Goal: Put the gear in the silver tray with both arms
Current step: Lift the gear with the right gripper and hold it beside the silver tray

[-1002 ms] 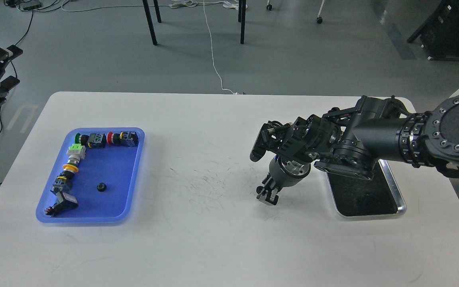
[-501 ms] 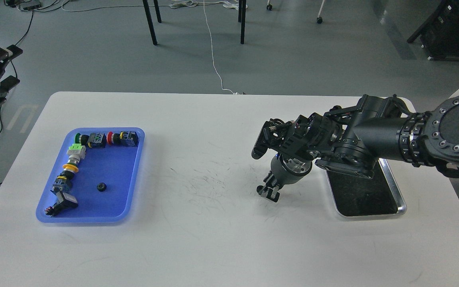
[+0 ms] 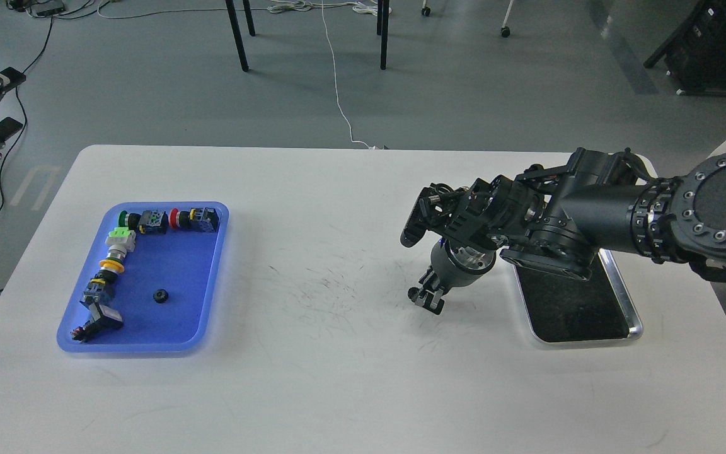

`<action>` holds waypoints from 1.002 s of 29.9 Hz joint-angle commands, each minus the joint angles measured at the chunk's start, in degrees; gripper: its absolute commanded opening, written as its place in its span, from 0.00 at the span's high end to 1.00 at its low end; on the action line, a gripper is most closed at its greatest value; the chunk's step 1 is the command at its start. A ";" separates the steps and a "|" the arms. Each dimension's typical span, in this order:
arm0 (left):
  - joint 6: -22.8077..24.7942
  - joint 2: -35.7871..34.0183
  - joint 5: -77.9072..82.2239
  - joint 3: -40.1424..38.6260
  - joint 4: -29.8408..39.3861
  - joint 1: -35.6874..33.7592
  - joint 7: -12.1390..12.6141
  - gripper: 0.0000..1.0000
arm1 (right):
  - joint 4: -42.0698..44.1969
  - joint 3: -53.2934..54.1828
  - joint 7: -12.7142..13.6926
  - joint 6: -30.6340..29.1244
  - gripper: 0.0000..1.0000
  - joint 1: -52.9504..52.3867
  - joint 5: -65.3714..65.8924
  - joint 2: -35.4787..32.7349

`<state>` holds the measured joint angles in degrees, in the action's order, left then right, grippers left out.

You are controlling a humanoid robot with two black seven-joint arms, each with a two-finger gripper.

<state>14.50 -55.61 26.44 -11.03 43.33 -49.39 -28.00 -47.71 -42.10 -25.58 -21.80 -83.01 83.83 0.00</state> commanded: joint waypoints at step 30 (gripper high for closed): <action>0.01 -0.29 -0.16 0.05 0.18 0.26 0.00 0.02 | 3.85 0.97 0.09 0.45 0.47 1.97 -0.95 0.00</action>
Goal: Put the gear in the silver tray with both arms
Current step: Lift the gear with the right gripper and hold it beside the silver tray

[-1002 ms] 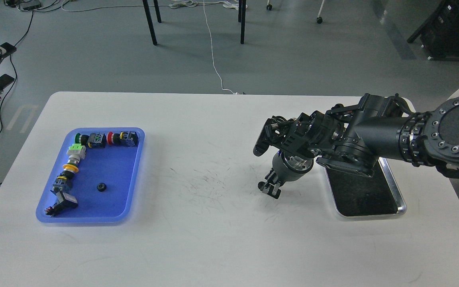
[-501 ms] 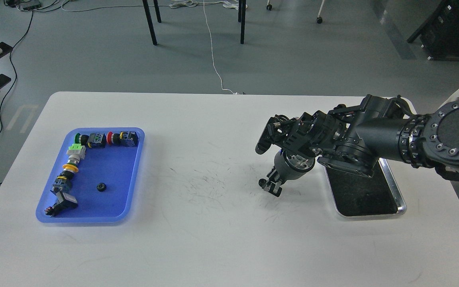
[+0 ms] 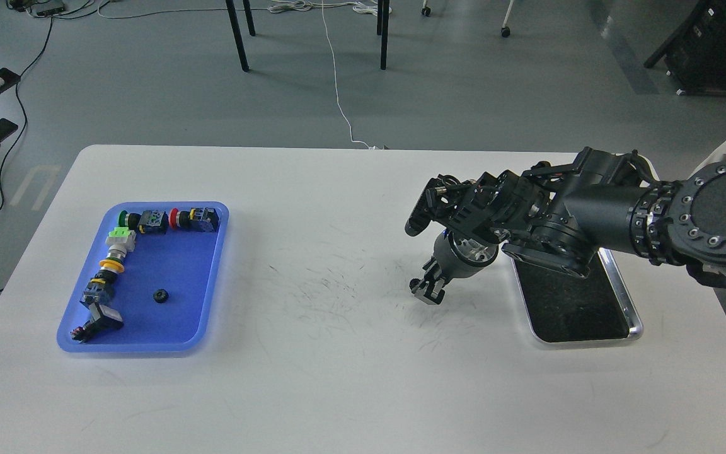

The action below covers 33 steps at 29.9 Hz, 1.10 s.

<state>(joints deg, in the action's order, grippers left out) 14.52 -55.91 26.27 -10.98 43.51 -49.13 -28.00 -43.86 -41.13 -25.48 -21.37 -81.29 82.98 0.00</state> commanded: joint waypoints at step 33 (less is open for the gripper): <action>0.07 -0.60 -0.70 0.00 0.09 0.09 0.00 0.02 | 0.80 0.96 -0.19 -0.25 0.88 0.96 -0.09 0.00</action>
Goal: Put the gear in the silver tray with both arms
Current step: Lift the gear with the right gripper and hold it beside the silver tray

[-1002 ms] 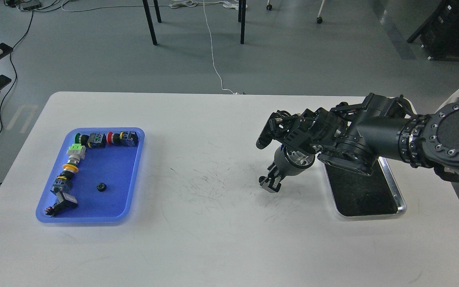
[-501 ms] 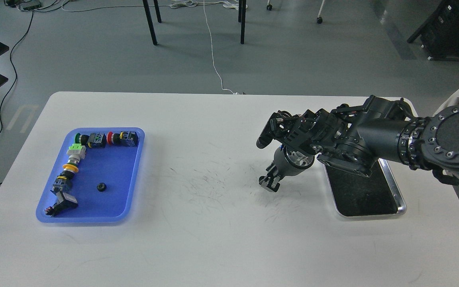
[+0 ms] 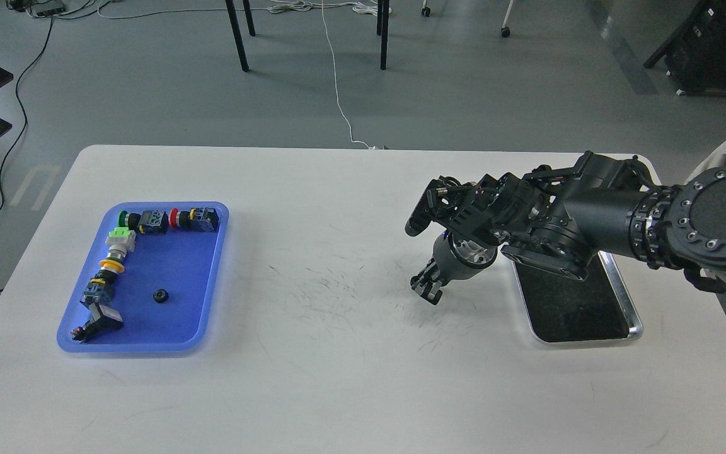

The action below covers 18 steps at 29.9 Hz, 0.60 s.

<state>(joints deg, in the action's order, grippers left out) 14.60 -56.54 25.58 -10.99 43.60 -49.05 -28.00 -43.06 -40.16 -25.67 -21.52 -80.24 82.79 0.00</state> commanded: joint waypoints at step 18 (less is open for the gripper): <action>-0.09 0.46 0.00 0.18 0.00 0.09 0.00 0.02 | -3.78 -0.18 -1.14 -1.86 0.99 -8.17 -0.26 -0.44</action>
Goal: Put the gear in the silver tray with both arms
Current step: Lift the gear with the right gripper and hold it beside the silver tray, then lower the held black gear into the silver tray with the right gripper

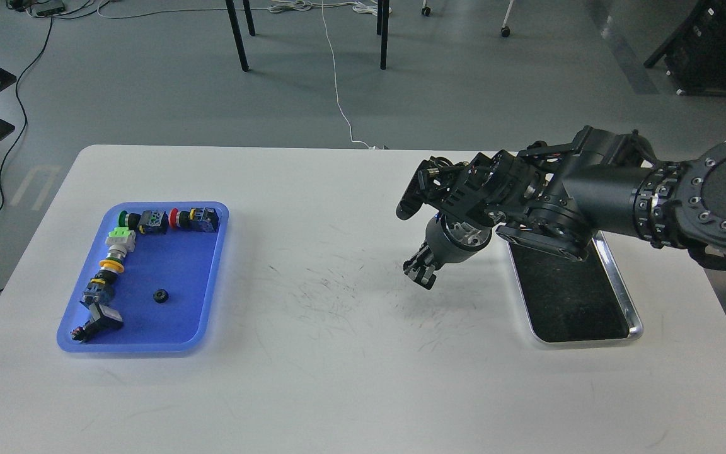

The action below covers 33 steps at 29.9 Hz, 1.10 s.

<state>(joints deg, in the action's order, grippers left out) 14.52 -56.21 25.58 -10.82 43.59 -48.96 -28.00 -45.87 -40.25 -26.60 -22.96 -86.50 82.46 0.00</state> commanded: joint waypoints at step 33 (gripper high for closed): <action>0.15 0.31 -1.84 -0.26 0.35 2.02 0.00 0.02 | -5.55 -3.79 -0.91 -0.15 0.99 -0.16 2.27 -28.74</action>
<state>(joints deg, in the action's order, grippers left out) 14.53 -55.75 25.02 -11.07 43.95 -47.17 -28.00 -51.84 -44.04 -27.50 -23.35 -87.61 84.65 -28.73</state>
